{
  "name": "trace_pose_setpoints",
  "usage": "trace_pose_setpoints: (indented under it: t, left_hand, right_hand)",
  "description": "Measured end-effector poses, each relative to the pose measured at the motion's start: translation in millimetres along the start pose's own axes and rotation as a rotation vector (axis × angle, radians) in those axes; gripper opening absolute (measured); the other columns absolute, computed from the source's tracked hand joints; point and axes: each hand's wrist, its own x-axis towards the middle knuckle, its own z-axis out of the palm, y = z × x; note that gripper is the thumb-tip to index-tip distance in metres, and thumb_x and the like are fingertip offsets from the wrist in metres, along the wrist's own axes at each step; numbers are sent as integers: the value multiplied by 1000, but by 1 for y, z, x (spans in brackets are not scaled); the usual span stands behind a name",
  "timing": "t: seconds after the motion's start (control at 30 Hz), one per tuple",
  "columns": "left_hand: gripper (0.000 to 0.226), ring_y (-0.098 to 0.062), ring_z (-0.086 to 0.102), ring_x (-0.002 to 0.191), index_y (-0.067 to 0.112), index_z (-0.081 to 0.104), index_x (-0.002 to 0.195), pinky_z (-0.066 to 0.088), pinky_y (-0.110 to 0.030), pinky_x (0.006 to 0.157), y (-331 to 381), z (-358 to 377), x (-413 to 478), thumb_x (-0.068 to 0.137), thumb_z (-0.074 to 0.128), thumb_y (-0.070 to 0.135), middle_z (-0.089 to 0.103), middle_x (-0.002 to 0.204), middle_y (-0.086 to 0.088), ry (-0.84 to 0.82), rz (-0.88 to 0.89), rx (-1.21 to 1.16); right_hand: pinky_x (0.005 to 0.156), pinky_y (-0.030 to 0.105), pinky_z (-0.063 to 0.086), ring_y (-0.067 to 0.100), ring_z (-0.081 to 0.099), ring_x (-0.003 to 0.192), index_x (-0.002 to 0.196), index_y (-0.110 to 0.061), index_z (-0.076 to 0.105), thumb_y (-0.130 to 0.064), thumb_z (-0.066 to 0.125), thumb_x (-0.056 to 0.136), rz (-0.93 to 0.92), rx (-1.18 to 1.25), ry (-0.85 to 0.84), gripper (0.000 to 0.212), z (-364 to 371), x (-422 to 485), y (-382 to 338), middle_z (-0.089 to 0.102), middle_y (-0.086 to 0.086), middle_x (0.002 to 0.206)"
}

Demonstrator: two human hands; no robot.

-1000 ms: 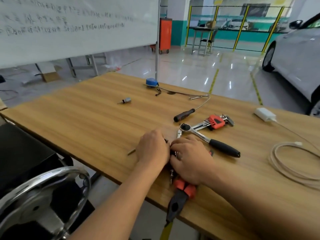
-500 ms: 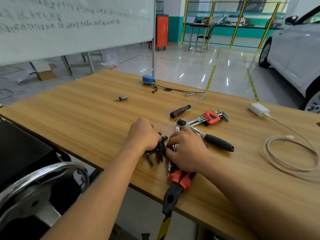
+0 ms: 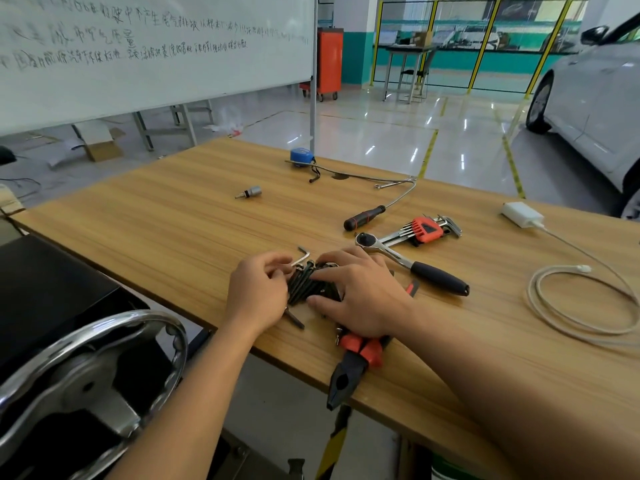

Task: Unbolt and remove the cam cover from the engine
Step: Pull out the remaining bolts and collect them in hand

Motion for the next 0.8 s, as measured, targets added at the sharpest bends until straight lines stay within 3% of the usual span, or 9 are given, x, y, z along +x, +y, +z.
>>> trace_pose_setpoints:
  t: [0.1, 0.17, 0.23, 0.3, 0.53, 0.8]
  left_hand:
    - [30, 6, 63, 89, 27, 70, 112, 47, -7, 70, -6, -11, -9, 95, 56, 6, 67, 96, 19, 37, 21, 66]
    - [22, 2, 60, 82, 25, 70, 113, 41, -9, 61, -8, -19, -17, 91, 68, 24, 62, 90, 20, 78, 30, 219]
    - [37, -2, 56, 77, 29, 66, 110, 38, -16, 55, -6, -22, -27, 81, 74, 50, 54, 87, 18, 8, -25, 364]
    - [45, -2, 54, 73, 35, 59, 107, 36, -17, 51, 1, -20, -35, 75, 75, 62, 49, 84, 18, -97, -84, 447]
    - [32, 3, 58, 74, 25, 67, 113, 41, -12, 57, 15, -11, -22, 84, 79, 23, 60, 82, 16, -139, 25, 380]
    - [18, 5, 61, 70, 26, 72, 96, 44, -5, 53, 2, 4, -11, 82, 80, 18, 65, 78, 18, -8, 101, 248]
  right_hand:
    - [108, 47, 29, 16, 30, 137, 137, -40, 53, -59, 52, 92, 59, 4, -39, 49, -1, 2, 2, 42, -12, 148]
    - [107, 47, 29, 17, 31, 136, 136, -39, 54, -56, 54, 91, 72, 11, -32, 48, 0, 3, 3, 42, -11, 146]
    - [106, 46, 31, 16, 32, 135, 135, -39, 55, -54, 57, 91, 78, 24, -17, 47, 3, 3, 4, 43, -12, 145]
    - [107, 46, 31, 15, 32, 135, 135, -39, 55, -53, 59, 89, 84, 29, -4, 48, 5, 5, 4, 44, -12, 144]
    - [107, 44, 32, 13, 34, 133, 134, -36, 57, -47, 62, 88, 103, 60, 6, 48, 4, 4, 3, 46, -13, 141]
    - [104, 40, 40, 14, 41, 126, 128, -31, 62, -43, 64, 87, 145, 83, 46, 43, 5, 2, 1, 49, -12, 137]
